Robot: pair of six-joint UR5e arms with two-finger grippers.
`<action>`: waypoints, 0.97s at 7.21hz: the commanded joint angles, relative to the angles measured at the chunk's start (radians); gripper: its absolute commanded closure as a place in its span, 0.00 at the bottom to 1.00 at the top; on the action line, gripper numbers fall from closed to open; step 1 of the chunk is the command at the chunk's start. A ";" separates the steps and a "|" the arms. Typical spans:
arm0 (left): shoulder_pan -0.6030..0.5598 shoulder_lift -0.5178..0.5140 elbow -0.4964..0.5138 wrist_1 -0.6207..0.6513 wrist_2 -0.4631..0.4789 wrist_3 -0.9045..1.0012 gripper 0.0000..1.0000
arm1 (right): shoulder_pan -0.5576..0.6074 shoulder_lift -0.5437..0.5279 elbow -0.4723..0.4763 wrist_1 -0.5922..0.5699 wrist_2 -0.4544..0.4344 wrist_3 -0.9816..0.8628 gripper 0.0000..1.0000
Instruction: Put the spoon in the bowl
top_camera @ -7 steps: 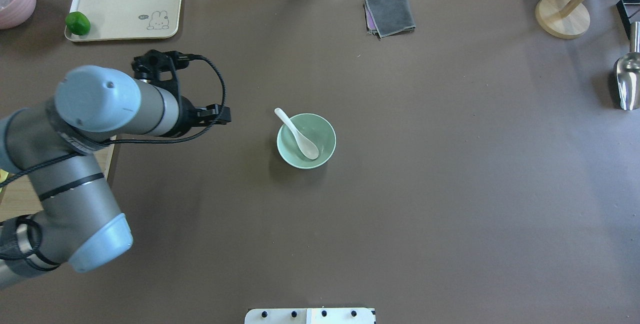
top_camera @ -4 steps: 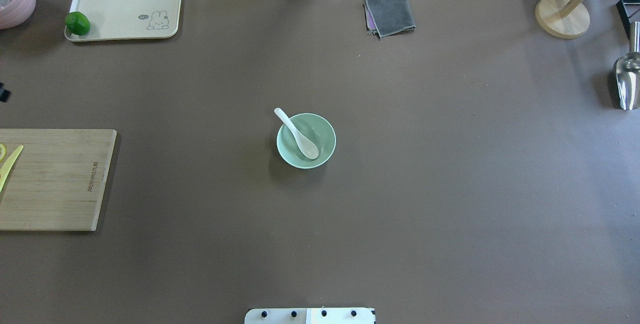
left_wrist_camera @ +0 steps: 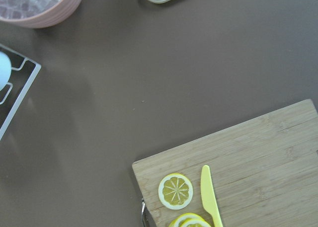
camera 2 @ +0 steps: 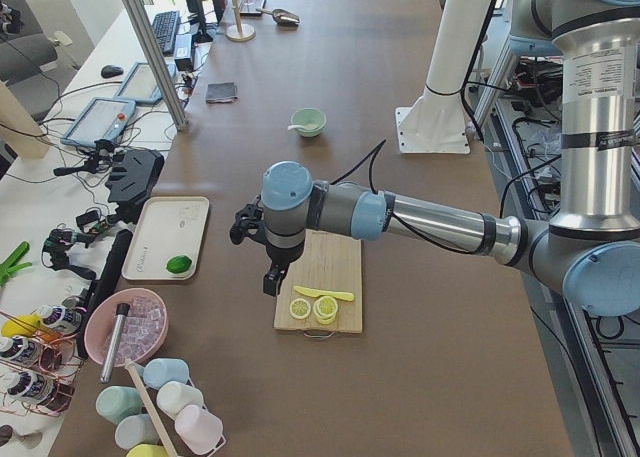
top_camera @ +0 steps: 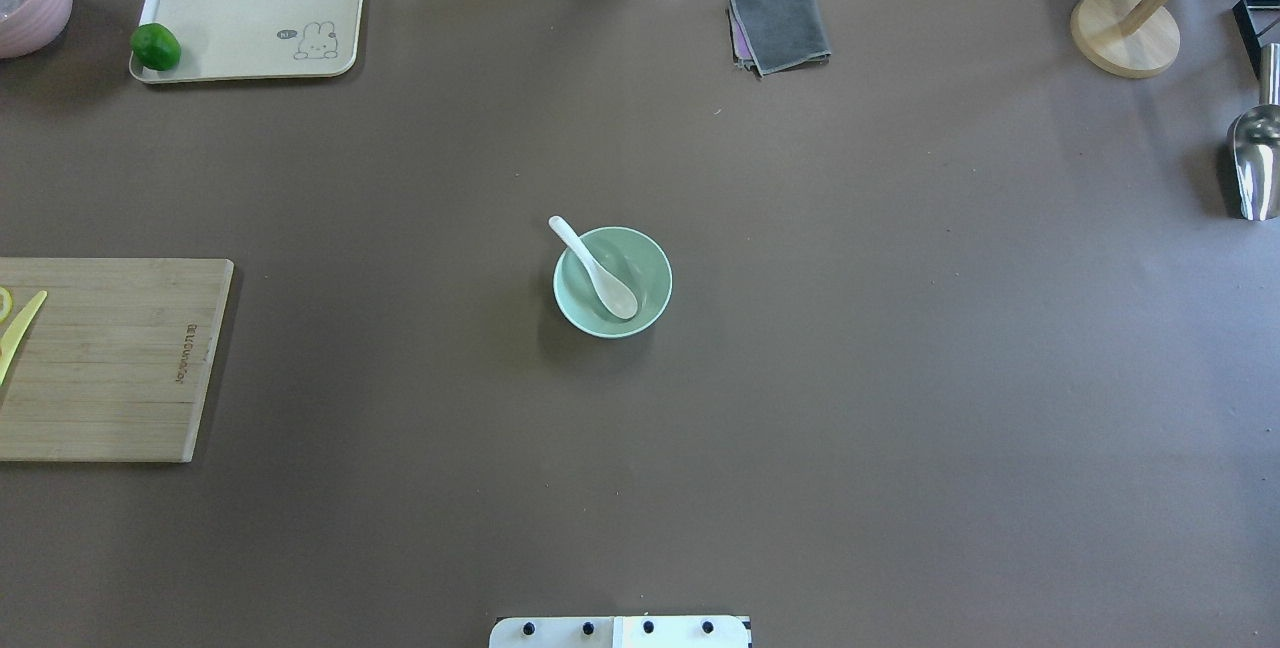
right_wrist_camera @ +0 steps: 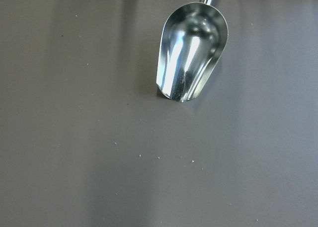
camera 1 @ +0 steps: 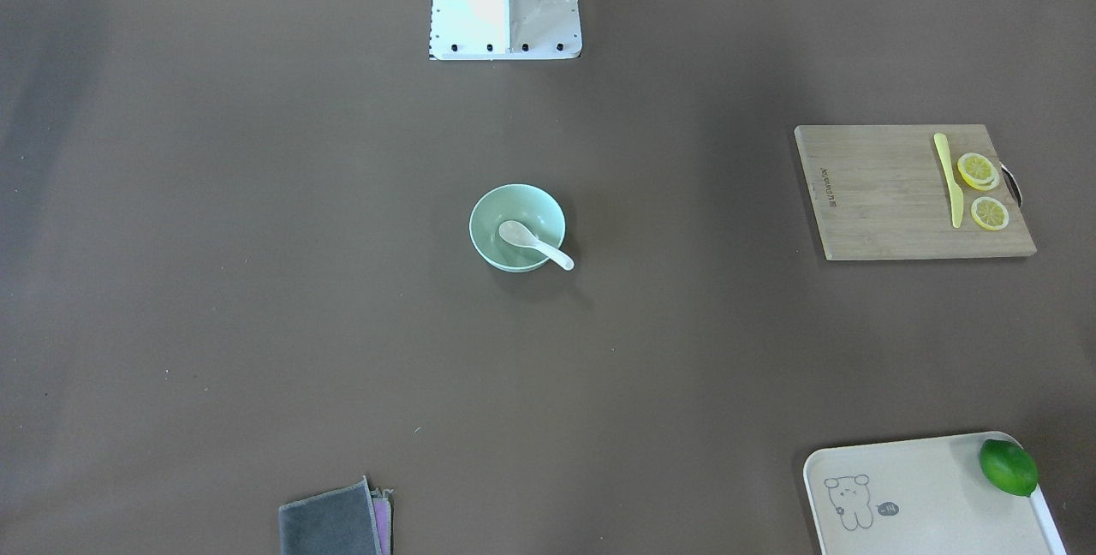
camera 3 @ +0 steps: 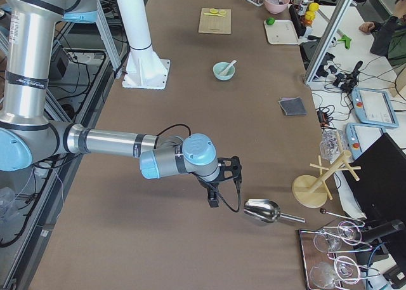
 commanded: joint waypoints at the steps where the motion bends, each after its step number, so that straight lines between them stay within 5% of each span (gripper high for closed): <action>1: -0.081 0.110 -0.004 -0.005 -0.022 0.008 0.02 | 0.029 0.000 0.007 -0.012 0.008 0.000 0.00; 5: -0.071 0.110 -0.005 -0.005 -0.023 0.005 0.02 | 0.018 0.003 0.147 -0.294 0.014 -0.003 0.00; 7: -0.040 0.101 -0.003 -0.002 -0.026 0.005 0.02 | 0.015 -0.012 0.146 -0.297 0.002 -0.003 0.00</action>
